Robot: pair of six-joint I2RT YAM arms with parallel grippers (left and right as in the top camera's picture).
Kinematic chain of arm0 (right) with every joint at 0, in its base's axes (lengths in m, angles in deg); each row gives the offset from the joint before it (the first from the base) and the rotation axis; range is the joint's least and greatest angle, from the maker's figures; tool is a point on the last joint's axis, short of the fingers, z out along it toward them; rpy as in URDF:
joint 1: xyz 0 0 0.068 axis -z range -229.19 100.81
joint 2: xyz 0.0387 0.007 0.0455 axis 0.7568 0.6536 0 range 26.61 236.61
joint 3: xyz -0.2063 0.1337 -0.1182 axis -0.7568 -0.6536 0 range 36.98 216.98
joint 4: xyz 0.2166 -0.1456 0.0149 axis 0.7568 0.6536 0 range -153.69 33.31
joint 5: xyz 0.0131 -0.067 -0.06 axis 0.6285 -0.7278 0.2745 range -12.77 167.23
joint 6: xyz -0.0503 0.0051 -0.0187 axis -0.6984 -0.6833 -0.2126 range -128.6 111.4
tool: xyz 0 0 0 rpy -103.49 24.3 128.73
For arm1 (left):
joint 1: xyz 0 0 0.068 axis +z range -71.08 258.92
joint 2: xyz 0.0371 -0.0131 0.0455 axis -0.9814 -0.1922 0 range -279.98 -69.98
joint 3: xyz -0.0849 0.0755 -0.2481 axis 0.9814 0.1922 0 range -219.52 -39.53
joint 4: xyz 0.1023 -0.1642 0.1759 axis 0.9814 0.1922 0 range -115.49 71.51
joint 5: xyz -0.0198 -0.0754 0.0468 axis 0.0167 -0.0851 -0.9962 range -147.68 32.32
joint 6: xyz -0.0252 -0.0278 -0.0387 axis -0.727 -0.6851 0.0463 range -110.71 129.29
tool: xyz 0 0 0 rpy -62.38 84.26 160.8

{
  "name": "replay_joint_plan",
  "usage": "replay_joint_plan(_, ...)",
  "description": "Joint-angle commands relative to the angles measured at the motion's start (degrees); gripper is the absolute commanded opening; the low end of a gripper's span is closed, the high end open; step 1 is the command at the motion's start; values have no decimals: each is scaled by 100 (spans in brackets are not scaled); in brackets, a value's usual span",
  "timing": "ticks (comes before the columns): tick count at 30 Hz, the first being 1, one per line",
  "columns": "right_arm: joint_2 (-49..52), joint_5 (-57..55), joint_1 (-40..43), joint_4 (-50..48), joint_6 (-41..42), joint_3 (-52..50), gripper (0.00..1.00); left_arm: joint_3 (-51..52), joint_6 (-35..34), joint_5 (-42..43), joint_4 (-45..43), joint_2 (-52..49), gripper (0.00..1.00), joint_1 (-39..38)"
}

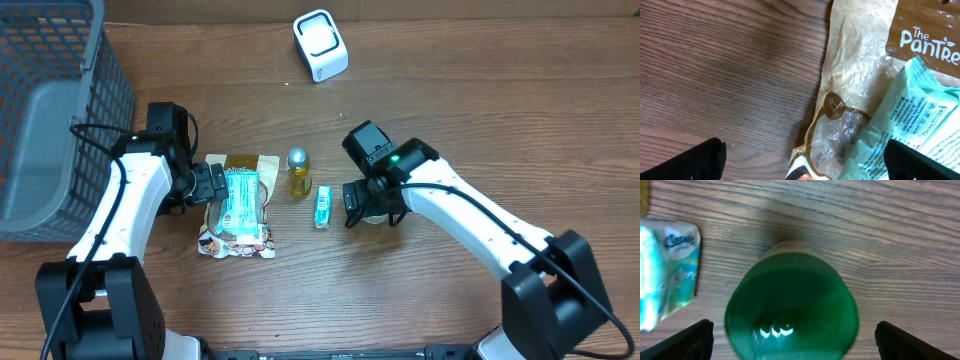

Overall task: Scan the item barcode
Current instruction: 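Move the right gripper left over the green-lidded jar, then lower the right gripper around the green-lidded jar and align it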

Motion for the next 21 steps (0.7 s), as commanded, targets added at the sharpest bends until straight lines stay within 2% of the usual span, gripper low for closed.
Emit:
replay_joint_plan(1, 133, -83, 4, -85, 39, 109, 100, -111, 66, 46, 11, -24, 100, 17)
replay_joint_plan(5, 247, -83, 4, -127, 42, 109, 100, -111, 66, 46, 11, -24, 99, 17)
replay_joint_plan(10, 254, -83, 7, -188, 74, 109, 82, -111, 66, 46, 13, -24, 100, 11)
replay_joint_plan(13, 254, -83, 46, -223, 332, 109, 80, -111, 66, 46, 11, -24, 100, 13)
replay_joint_plan(15, 254, -81, 111, -229, 391, 109, 76, -111, 66, 46, 11, -24, 99, 11)
replay_joint_plan(17, 251, -74, 197, -227, 505, 109, 79, -111, 66, 46, 11, -24, 99, 13)
replay_joint_plan(19, 254, -44, 278, -229, 605, 109, 100, -111, 66, 46, 11, -24, 99, 11)
replay_joint_plan(21, 254, -33, 334, -227, 603, 109, 100, -111, 66, 46, 11, -24, 100, 11)
